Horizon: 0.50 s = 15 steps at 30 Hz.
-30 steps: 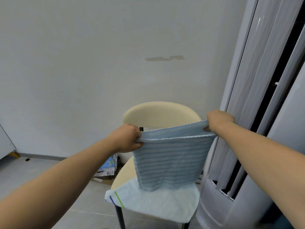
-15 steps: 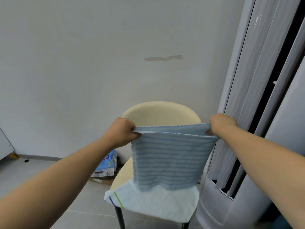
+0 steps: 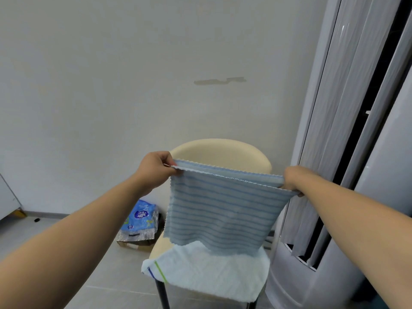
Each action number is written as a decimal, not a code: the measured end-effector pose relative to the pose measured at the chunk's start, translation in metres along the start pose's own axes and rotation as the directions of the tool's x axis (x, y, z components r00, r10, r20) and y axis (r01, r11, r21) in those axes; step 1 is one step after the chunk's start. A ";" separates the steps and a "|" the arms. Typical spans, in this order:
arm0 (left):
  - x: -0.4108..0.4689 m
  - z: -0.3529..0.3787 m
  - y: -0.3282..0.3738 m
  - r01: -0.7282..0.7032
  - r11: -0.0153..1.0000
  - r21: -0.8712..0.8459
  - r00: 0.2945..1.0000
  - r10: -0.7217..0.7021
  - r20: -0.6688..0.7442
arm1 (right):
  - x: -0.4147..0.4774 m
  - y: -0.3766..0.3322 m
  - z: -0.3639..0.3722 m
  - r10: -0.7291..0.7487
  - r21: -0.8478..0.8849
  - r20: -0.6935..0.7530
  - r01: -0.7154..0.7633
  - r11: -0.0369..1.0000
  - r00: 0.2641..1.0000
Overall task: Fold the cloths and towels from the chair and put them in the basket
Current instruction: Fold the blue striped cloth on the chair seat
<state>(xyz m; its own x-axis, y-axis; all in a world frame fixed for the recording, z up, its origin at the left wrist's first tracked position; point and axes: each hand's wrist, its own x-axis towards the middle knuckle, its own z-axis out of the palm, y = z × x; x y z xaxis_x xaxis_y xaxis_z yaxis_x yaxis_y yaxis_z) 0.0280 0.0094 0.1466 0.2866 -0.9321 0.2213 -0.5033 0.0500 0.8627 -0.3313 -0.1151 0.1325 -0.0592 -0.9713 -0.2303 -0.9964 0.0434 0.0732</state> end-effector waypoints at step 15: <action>0.003 -0.008 0.003 0.153 0.972 -0.181 0.988 -0.149 0.035 | -0.002 0.002 0.009 -0.042 0.279 0.230 -0.025 0.960 0.972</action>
<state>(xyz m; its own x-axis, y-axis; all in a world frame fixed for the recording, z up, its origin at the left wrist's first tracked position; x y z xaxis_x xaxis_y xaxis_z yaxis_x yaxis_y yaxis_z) 0.0340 0.0097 0.1539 0.3303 -0.9410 0.0740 -0.2977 -0.0295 0.9542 -0.3338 -0.1110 0.1240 -0.0299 -0.8924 -0.4502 -0.9720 0.1310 -0.1952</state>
